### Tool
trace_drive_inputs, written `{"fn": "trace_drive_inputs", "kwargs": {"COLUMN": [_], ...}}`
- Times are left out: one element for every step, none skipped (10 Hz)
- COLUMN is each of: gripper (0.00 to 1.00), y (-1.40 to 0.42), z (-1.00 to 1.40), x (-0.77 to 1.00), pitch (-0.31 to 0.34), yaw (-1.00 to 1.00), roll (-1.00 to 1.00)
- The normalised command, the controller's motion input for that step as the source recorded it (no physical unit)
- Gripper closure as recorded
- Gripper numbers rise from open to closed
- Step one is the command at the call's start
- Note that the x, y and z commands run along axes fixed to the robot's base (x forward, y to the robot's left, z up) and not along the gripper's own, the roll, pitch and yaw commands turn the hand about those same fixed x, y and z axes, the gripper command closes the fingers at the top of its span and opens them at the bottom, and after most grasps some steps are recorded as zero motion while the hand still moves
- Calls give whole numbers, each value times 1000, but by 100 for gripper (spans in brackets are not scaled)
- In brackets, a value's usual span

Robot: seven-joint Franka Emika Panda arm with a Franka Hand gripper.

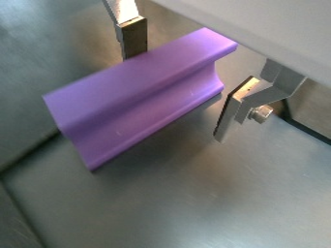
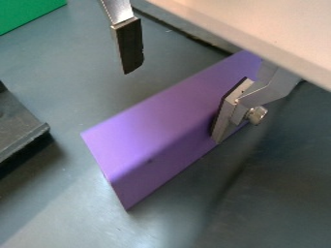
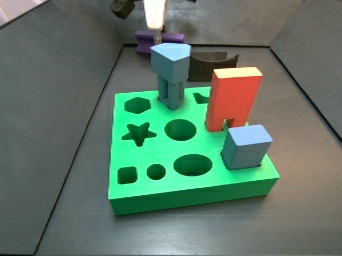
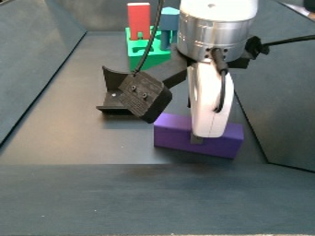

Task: Pick up the arch object. Move up. Place the arch object on the fixture. Regrasp the arch object. Rotate the arch object. Move to above the board. Insert the arch object.
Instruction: Pick up the arch object.

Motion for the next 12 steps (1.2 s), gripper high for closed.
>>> {"fn": "trace_drive_inputs", "kwargs": {"gripper": [0, 0, 0, 0, 0, 0, 0, 0, 0, 0, 0, 0], "y": [0, 0, 0, 0, 0, 0, 0, 0, 0, 0, 0, 51], "z": [-249, -260, -311, -277, -234, -200, -317, -374, -217, -86, -17, 0], "x": [0, -60, -29, -60, 0, 6, 97, 106, 11, 26, 0, 83], "pitch": [0, 0, 0, -99, -107, -83, -120, -96, -37, -51, -6, 40], "yaw": [-620, -863, -811, -571, -283, -66, 0, -3, -57, -14, -6, -69], "roll": [0, 0, 0, -96, -93, -73, -96, -66, -20, -7, -10, -43]}}
